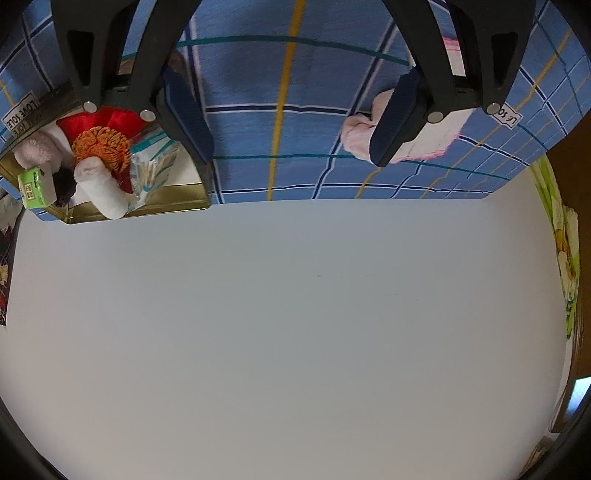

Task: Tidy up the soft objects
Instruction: 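Withdraw both tools from the tin toward the white towel and pink cloth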

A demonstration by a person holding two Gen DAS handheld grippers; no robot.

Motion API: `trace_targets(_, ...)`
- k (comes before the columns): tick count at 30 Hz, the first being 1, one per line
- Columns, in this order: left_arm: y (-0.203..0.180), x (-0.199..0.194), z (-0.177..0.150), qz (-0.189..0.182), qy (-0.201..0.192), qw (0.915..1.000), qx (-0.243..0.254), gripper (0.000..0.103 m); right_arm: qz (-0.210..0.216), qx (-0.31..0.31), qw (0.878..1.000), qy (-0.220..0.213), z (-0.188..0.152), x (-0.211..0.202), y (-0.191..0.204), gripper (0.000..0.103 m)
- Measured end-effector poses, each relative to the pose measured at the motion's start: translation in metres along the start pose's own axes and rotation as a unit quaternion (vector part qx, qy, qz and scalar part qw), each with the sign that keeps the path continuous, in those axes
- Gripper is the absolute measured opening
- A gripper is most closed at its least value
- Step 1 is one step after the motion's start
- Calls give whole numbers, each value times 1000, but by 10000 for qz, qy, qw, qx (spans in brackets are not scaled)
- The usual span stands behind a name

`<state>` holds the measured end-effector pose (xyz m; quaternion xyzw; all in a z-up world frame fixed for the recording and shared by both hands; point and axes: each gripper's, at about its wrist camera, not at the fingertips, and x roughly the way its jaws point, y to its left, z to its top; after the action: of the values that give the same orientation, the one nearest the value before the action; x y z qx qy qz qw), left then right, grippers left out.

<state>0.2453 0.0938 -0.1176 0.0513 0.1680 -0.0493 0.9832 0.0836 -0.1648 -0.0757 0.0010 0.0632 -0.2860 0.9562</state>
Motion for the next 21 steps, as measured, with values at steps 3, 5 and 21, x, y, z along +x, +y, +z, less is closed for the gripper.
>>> trace_targets(3, 8, 2, -1, -26, 49, 10000, -23, 88, -8, 5, 10000, 11, -1, -11, 4, 103)
trace_targets(5, 14, 4, -2, -19, 65, 10000, -32, 88, 21, -18, 10000, 52, -1, -17, 8, 103)
trace_targets(21, 61, 18, -7, 149, 152, 9998, -61, 88, 389, -232, 9984, 334, -12, -28, 89, 103)
